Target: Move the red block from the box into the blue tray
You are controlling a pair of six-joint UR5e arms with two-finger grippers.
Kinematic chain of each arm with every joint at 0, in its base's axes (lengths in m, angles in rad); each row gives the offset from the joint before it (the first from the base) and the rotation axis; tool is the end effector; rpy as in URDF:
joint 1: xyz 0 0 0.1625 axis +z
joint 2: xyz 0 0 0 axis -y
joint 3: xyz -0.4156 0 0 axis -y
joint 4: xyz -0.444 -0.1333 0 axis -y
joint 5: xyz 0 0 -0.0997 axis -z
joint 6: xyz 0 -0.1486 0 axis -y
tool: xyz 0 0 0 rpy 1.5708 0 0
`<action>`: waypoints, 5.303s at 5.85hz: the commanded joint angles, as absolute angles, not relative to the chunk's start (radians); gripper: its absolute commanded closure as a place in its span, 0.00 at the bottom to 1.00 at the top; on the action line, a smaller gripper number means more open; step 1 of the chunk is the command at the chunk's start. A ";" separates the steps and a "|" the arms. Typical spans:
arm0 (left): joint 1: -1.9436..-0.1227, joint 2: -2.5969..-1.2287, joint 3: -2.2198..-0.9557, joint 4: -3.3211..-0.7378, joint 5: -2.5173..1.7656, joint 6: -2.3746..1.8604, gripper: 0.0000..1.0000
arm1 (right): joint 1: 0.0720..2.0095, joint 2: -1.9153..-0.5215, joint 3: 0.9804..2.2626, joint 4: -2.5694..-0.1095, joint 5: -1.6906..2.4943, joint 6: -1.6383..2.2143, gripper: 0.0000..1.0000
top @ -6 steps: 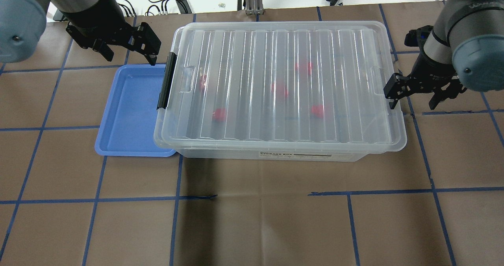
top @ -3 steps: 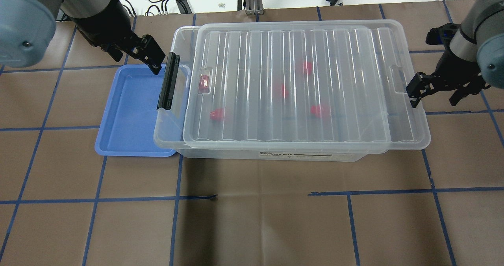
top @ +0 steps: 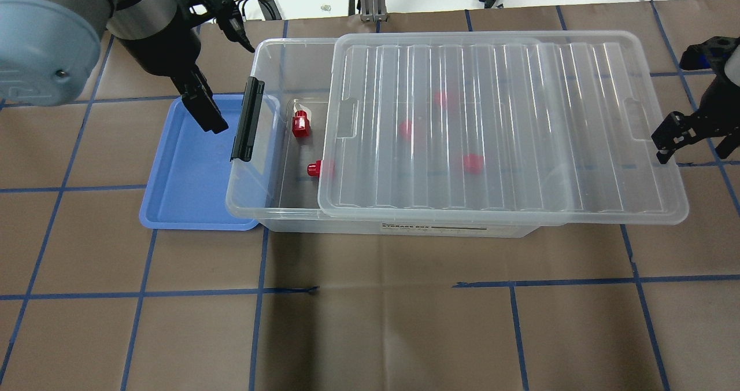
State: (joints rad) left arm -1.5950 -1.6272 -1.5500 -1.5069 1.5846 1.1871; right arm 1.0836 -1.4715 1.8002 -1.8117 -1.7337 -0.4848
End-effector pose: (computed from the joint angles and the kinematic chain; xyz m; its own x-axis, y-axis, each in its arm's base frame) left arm -0.1450 -0.5677 0.4159 -0.3518 0.9356 -0.0314 0.9360 0.3520 0.0022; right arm -0.1600 -0.5353 0.2779 -0.9947 -0.0126 0.1021 0.0032 0.9882 0.1529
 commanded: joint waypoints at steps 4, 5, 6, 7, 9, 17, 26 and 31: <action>-1.713 -1.753 -1.580 -1.375 1.580 1.539 0.02 | 1.051 -1.498 1.783 -1.878 -1.830 -0.492 0.00; -1.751 -1.819 -1.582 -1.294 1.580 1.537 0.02 | 1.060 -1.509 1.707 -1.849 -1.827 -0.483 0.00; -1.755 -1.866 -1.591 -1.278 1.578 1.539 0.02 | 1.066 -1.511 1.622 -1.745 -1.819 -0.471 0.00; -1.749 -1.894 -1.612 -1.231 1.577 1.539 0.02 | 1.098 -1.520 1.545 -1.585 -1.737 -0.384 0.00; -1.750 -1.977 -1.646 -1.117 1.578 1.536 0.02 | 1.249 -1.528 1.430 -1.367 -1.608 -0.106 0.00; -1.752 -2.109 -1.664 -1.039 1.575 1.525 0.49 | 1.539 -1.526 1.453 -1.379 -1.543 0.229 0.00; -1.654 -1.861 -1.499 -1.359 1.560 1.485 0.88 | 1.514 -1.514 1.453 -1.393 -1.561 0.154 0.00; -1.311 -1.845 -1.780 -1.089 1.560 1.895 0.87 | 1.003 -1.380 1.459 -1.537 -1.745 -0.433 0.00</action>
